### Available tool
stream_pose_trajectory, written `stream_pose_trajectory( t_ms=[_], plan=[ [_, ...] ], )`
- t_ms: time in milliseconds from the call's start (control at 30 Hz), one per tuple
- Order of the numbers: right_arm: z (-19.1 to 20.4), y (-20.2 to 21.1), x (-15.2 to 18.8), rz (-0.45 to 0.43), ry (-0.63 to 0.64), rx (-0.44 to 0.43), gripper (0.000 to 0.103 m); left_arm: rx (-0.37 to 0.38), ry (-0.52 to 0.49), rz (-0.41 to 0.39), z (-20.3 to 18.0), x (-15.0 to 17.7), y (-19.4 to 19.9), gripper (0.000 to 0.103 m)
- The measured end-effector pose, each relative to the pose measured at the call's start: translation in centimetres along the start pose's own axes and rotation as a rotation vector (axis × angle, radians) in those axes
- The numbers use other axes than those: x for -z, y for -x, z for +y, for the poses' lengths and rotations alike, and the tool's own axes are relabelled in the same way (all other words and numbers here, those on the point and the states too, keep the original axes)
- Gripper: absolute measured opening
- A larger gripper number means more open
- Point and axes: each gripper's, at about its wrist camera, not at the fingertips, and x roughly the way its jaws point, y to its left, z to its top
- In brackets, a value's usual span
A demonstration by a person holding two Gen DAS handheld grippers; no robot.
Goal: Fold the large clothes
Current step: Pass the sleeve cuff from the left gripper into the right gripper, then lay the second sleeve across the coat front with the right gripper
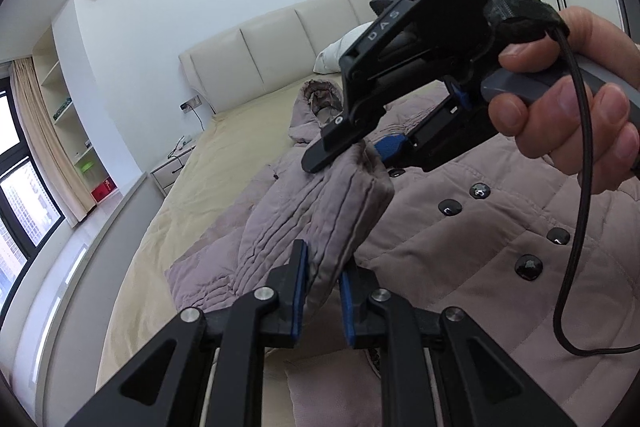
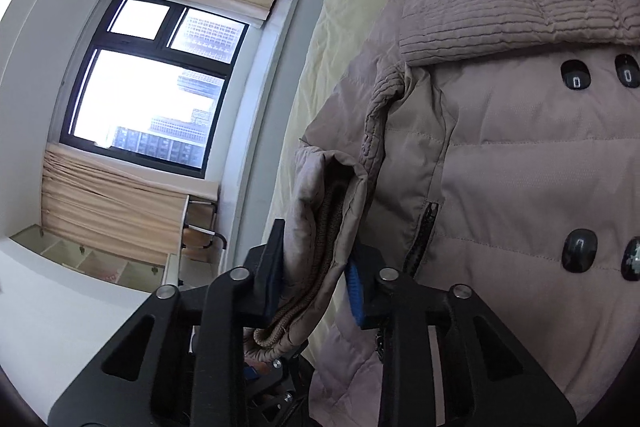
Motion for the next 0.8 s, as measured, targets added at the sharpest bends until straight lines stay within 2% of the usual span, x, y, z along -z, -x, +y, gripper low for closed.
stream_pose_trajectory(
  t_ms=[100, 167, 200, 267, 300, 467, 600, 700, 800],
  plan=[
    [1.1, 0.5, -0.6, -0.016, 0.045, 0.041, 0.017, -0.002, 0.013, -0.012, -0.2, -0.2, 0.1, 0.027],
    [2.0, 1.4, -1.6, -0.043, 0.065, 0.052, 0.016, 0.007, 0.040, -0.015, -0.3, 0.0, 0.2, 0.045],
    [2.5, 2.2, -2.3, -0.065, 0.070, 0.054, 0.016, 0.014, 0.065, -0.020, -0.1, 0.0, 0.3, 0.048],
    [3.6, 4.1, -3.8, -0.112, 0.078, 0.049, 0.016, 0.008, 0.135, -0.030, 0.5, 0.0, 0.1, 0.063],
    [4.4, 5.4, -4.8, -0.135, 0.086, 0.043, 0.016, 0.003, 0.177, -0.031, 1.0, 0.0, -0.2, 0.067],
    [12.2, 11.3, -8.6, -0.259, 0.217, 0.029, 0.016, 0.026, 0.448, 0.004, 4.7, -1.3, -4.0, 0.069],
    [18.4, 15.3, -11.0, -0.357, 0.307, -0.007, 0.016, 0.003, 0.591, 0.041, 7.1, -3.2, -8.3, 0.071],
    [20.8, 17.8, -12.4, -0.410, 0.336, -0.023, 0.016, -0.022, 0.664, 0.079, 8.2, -3.9, -11.8, 0.074],
    [21.4, 20.1, -13.6, -0.461, 0.332, -0.031, 0.016, -0.024, 0.721, 0.116, 8.9, -4.1, -14.7, 0.074]
  ],
)
